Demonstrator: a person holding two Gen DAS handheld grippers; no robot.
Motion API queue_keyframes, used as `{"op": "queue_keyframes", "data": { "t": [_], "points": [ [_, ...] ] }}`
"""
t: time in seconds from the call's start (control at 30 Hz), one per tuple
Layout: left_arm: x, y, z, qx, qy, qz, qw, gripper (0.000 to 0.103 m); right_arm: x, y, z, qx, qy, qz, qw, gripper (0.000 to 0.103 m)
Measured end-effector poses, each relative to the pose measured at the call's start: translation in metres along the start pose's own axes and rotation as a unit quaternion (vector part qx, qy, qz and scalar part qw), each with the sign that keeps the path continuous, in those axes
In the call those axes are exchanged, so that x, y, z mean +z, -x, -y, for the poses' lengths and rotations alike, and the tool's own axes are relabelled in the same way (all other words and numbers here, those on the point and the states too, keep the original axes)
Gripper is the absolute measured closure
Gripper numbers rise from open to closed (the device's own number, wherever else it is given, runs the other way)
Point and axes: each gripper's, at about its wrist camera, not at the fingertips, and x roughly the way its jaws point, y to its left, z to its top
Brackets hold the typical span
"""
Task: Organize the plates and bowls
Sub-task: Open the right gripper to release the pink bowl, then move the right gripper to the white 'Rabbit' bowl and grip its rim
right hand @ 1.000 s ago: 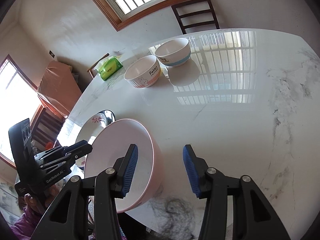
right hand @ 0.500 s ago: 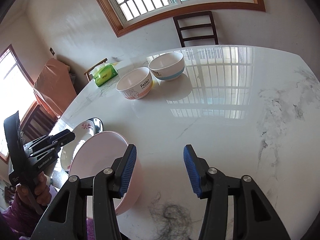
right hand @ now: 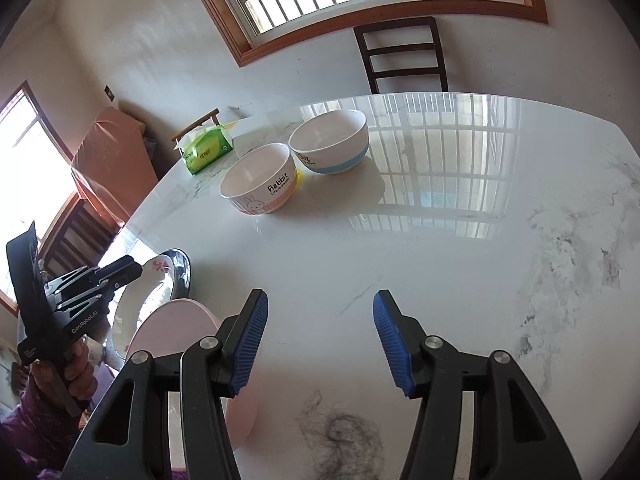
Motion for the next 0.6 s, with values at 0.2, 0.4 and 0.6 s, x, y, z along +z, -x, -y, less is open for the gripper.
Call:
{"op": "queue_keyframes", "data": {
  "t": [0.2,0.4,0.6],
  "points": [
    [0.031,-0.034,-0.021,-0.059,0.04,-0.038,0.9967,0.084,0.028,-0.024,0.016,0.047,-0.034,-0.025,0.998,0.05],
    [0.066,-0.065,-0.037,-0.117,0.07,-0.056,0.9891,0.084,0.057,-0.053,0.01,0.08,-0.054,-0.052,0.994,0.05],
    [0.094,-0.106,-0.054,-0.158,0.114,-0.098,0.9759,0.085,0.084,-0.085,-0.008,0.119,-0.069,-0.074,0.988,0.05]
  ]
}}
